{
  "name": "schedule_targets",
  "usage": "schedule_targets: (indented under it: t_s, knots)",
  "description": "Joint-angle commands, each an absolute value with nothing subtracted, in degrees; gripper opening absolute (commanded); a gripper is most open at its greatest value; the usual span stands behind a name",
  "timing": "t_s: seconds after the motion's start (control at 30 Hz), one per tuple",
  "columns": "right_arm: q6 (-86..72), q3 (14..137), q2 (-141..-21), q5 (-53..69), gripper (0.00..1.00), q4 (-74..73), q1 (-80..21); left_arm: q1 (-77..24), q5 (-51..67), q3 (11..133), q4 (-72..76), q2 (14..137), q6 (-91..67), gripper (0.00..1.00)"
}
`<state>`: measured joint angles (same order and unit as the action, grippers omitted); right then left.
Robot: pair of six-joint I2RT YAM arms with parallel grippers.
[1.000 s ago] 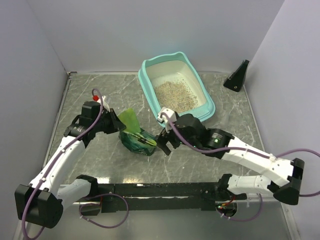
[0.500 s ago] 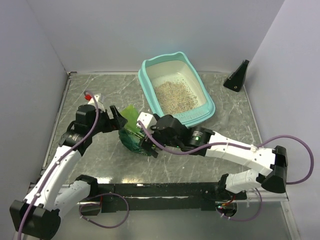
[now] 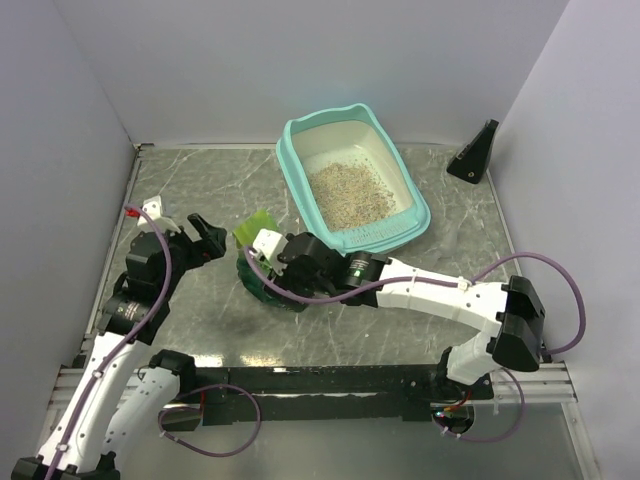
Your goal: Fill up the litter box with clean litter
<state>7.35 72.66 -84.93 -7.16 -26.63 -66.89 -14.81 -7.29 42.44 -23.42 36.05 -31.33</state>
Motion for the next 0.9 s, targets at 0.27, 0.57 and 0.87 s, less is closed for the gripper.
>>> schedule_targets:
  t_s: [0.27, 0.57, 0.87]
  knots:
    - [4.9, 75.8, -86.0, -18.9, 0.0, -26.5, -68.0, -14.6, -8.9, 41.9, -22.7, 36.6, -32.2, 0.99]
    - [0.2, 70.8, -73.8, -27.2, 0.0, -28.6, -68.7, -14.6, -8.8, 41.8, -22.8, 36.9, -32.2, 0.99]
    - [-13.7, 61.1, -61.8, -28.8, 0.0, -39.0, -68.8, -14.4, -8.6, 41.9, -22.6, 37.5, -32.3, 0.99]
